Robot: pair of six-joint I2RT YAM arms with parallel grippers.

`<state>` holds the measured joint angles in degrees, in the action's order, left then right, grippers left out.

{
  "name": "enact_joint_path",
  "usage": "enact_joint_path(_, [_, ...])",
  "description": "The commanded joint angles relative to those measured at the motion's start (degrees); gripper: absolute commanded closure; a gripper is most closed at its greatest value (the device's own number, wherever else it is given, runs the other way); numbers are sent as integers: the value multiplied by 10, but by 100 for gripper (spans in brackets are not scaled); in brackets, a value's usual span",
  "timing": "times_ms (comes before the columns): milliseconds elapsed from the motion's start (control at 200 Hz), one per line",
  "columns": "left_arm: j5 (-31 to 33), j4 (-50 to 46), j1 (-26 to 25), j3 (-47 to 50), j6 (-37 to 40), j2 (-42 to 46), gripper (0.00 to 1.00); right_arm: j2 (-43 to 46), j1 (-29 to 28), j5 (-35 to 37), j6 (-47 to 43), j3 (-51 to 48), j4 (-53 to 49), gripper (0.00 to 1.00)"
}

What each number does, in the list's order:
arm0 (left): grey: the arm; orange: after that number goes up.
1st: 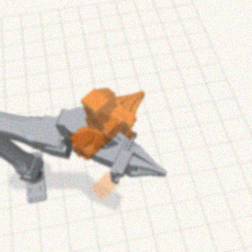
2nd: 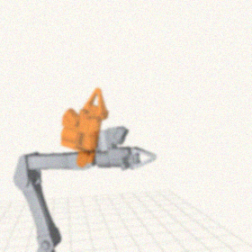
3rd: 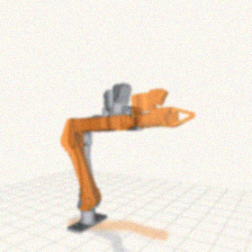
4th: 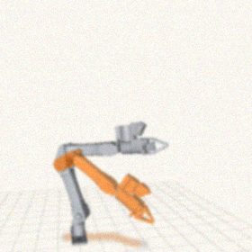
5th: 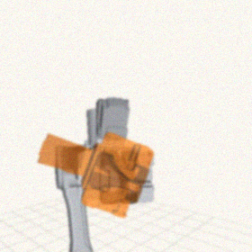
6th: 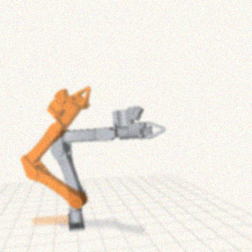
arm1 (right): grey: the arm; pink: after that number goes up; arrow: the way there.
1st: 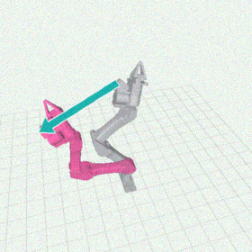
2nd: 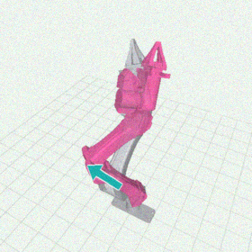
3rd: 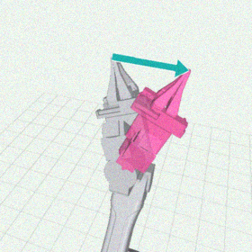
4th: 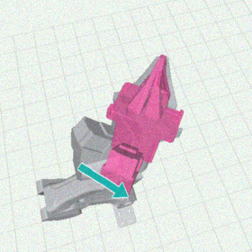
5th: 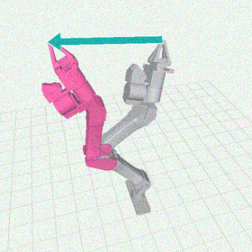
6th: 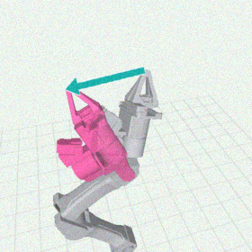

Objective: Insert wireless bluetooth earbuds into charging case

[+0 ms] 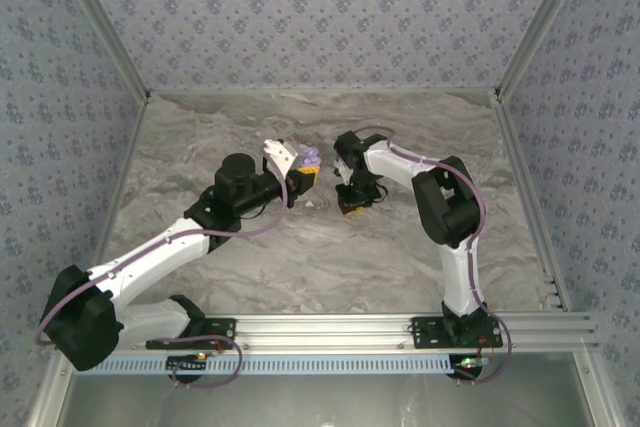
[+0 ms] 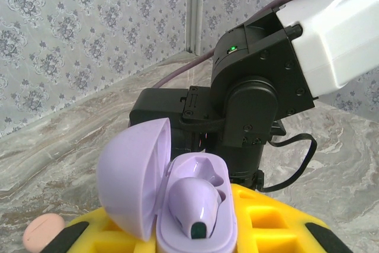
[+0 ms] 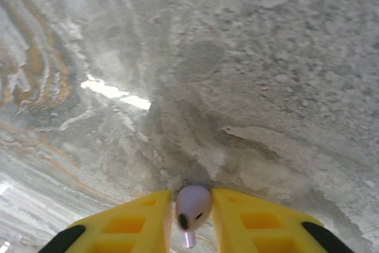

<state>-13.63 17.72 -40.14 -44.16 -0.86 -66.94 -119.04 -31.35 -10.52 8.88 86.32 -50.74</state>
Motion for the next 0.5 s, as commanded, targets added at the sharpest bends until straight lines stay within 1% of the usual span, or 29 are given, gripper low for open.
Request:
enact_joint_path(0, [6,3,2,3,9,13,93,-11,8,6,-15,5,-10,66])
enact_joint_path(95, [6,0,2,1,10,11,93,2,7,4,-15,0,3,59])
enact_joint_path(205, [6,-1,2,-2,11,10,93,16,6,10,-15,-3,17,56])
enact_joint_path(335, [6,-2,2,-4,12,8,93,22,5,21,-17,-1,24,56])
enact_joint_path(495, [6,-5,2,-7,11,9,93,13,0,22,-26,11,11,62])
